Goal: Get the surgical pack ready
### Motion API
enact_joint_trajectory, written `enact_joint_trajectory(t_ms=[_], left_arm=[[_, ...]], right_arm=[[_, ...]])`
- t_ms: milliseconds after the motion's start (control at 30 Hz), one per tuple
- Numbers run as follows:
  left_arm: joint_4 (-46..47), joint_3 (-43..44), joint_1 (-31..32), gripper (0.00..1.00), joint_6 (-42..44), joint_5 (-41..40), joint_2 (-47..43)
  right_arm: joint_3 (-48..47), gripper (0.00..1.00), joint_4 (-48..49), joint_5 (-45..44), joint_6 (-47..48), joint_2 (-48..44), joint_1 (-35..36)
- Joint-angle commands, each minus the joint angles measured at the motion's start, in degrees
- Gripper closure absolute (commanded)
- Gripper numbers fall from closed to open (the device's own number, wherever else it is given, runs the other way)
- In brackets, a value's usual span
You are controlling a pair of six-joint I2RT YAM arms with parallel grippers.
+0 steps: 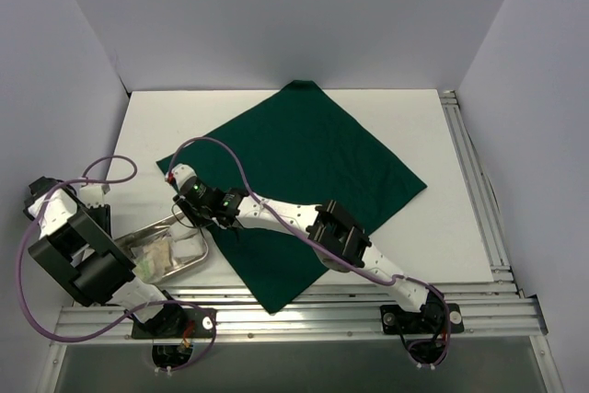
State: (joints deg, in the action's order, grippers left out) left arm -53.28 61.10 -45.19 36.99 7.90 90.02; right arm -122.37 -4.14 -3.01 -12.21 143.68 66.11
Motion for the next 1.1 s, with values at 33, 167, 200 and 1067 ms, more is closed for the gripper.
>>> enact_joint_trajectory(t_ms=[33, 167, 200, 1067], left_arm=[[0.19, 2.62, -0.51, 0.61, 0.53, 0.19, -3.79], [-1.39, 2.44, -0.69, 0.6, 1.32, -1.04, -7.48], [-2.09, 1.31, -0.6, 0.6, 1.59, -1.22, -8.1], [-2.71, -12.06, -1.83, 0.65, 4.66, -3.16, -16.01]], right_arm=[[-1.12, 0.73, -1.66, -2.62, -0.97, -5.68, 0.51], [-0.42, 0.74, -2.36, -4.29, -0.8, -6.74, 0.95], [0.1, 0.74, -2.88, -4.55, -0.8, -7.0, 1.04], [5.12, 0.83, -5.61, -2.79, -3.53, -6.74, 2.36]])
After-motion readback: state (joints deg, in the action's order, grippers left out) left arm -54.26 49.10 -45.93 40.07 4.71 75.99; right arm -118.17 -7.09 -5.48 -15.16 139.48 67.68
